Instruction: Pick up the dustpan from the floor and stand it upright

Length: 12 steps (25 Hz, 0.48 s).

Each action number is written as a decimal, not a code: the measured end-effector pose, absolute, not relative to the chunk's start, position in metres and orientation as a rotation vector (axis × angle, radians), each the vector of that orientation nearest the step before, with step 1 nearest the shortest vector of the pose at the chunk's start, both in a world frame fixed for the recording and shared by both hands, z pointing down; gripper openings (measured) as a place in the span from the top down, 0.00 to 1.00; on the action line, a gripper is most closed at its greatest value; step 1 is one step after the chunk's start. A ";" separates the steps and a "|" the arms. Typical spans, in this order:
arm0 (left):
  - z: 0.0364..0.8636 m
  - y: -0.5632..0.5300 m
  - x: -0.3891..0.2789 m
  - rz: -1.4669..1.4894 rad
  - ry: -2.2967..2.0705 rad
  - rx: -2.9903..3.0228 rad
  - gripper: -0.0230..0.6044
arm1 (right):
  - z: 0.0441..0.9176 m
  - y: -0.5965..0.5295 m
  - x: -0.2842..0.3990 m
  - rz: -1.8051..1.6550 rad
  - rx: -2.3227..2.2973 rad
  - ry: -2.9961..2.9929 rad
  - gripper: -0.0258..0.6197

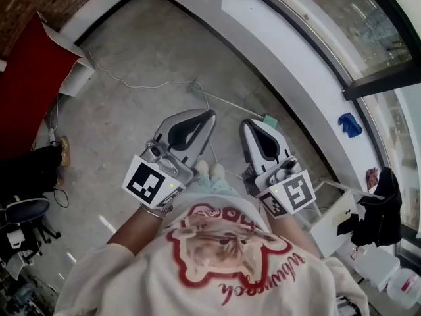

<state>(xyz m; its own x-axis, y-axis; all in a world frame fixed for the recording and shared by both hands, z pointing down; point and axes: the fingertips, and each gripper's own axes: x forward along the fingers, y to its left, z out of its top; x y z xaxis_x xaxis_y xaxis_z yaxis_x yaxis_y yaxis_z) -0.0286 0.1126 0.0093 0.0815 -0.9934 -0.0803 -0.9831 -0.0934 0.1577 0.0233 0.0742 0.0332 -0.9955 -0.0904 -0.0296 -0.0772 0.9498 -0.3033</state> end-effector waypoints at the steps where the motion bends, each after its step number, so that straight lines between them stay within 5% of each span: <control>1: 0.010 0.110 -0.031 -0.260 -2.092 2.256 0.93 | 0.038 0.071 0.023 -0.477 -0.122 3.067 0.92; 12: 0.060 0.088 -0.111 -0.293 -2.133 2.123 0.93 | 0.091 0.051 -0.062 -0.543 -0.024 3.151 0.92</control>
